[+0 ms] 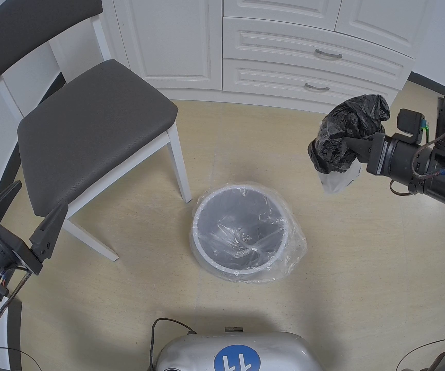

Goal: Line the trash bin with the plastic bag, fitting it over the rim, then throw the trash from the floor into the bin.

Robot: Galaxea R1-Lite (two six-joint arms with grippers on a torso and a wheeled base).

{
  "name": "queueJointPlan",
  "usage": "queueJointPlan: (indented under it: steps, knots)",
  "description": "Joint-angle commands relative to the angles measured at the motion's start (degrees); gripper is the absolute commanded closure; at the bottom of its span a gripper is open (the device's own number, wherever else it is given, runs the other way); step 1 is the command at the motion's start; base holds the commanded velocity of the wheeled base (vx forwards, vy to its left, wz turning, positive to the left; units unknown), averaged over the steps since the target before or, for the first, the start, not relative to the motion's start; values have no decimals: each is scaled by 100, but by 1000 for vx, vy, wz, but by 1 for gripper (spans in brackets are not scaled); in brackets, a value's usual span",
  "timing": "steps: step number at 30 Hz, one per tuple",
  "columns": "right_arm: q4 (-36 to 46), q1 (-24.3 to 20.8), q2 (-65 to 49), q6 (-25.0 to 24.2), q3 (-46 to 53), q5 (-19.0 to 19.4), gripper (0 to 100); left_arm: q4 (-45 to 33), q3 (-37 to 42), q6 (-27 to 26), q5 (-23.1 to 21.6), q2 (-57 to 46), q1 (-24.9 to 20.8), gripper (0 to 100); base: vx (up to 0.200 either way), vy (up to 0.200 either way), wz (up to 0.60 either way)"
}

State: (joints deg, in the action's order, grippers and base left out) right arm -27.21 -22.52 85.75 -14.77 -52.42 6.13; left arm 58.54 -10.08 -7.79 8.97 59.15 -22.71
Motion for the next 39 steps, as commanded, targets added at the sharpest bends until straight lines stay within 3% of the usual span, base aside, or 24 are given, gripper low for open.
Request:
queueJointPlan:
  steps: [1,7,8,11,26,39]
  knots:
    - [-267,-1572,662,282,593,-912,100,17,-134,-504,-1,-26,-5,0,0,0,0]
    - [-1296,-2037,1779,256,654,-1457,100,17,-152,-742,-1,-105,4,0,0,0,0]
    - [-1911,-2213,2288,256,689,-1712,100,-18,-152,-742,-1,-184,4,0,0,0,0]
    - [-2447,-2345,2860,265,724,-1923,100,-18,-205,-733,-1,-316,30,0,0,0,0]
    - [-3045,-2213,4037,27,303,-1940,100,-71,-301,-733,-10,-510,39,0,0,0,0]
    - [-4530,-2117,5294,-236,-269,-1888,100,-71,-284,-733,-10,-492,39,0,0,0,0]
